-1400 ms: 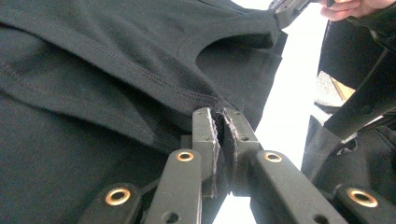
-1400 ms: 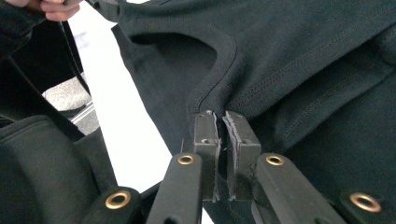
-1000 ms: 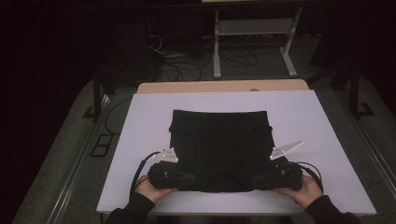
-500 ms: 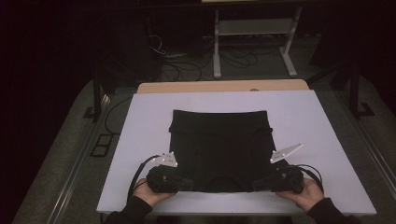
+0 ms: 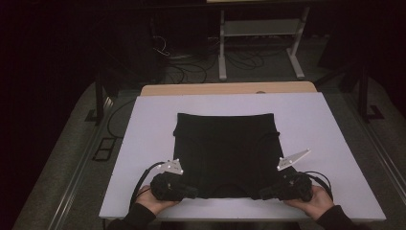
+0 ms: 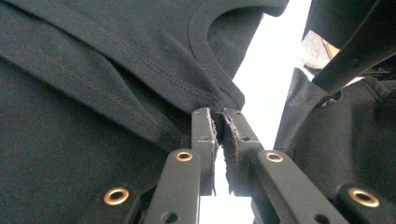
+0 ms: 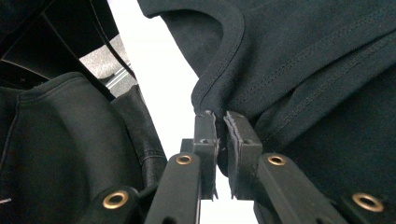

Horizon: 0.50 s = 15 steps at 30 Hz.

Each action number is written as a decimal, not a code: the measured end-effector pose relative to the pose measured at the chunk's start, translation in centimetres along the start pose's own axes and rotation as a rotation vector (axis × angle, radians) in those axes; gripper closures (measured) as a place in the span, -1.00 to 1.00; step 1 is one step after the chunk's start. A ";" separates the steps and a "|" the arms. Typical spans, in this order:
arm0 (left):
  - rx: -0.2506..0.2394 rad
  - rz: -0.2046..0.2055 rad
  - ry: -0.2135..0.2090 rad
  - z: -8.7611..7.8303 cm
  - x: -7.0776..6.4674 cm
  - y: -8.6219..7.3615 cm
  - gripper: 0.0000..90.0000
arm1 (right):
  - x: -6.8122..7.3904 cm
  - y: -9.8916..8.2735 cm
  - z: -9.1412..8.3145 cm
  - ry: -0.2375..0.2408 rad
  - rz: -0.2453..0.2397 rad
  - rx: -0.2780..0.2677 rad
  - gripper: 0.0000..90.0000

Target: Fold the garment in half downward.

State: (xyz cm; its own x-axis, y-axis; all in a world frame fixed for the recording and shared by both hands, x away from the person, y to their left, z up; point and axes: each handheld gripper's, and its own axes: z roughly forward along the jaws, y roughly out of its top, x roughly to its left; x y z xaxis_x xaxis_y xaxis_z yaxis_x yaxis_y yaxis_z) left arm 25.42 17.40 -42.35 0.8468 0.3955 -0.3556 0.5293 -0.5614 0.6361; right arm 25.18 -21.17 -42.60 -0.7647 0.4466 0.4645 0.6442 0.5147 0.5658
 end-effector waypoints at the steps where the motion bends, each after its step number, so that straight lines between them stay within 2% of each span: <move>1: 0.003 0.001 0.001 0.0 0.1 0.0 0.82 | 0.0 0.0 0.0 -0.002 -0.001 0.002 0.81; 5: 0.011 -0.007 0.008 0.1 0.0 -0.1 0.81 | 0.1 -0.1 0.2 -0.004 -0.007 0.011 0.78; 7: 0.021 -0.006 0.013 0.2 0.0 -0.1 0.73 | 0.1 -0.1 0.3 -0.001 -0.001 0.015 0.66; 9: 0.031 -0.010 0.016 0.2 0.0 -0.1 0.56 | 0.1 -0.1 0.4 -0.001 -0.002 0.020 0.56; 11: 0.026 -0.001 0.032 0.2 -0.2 -0.1 0.32 | 0.3 -0.1 0.3 -0.021 -0.006 0.020 0.40; 15: 0.005 -0.006 0.055 -0.3 -0.3 0.0 -0.01 | 0.6 0.0 0.0 -0.053 -0.020 -0.010 0.04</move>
State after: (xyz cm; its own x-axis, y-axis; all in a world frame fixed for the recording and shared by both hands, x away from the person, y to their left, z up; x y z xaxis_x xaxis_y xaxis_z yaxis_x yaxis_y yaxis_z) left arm 25.13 17.44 -42.04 0.8395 0.4385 -0.3209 0.5348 -0.5625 0.6305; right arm 24.71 -20.87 -42.29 -0.7757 0.4742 0.4166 0.6282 0.5168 0.5816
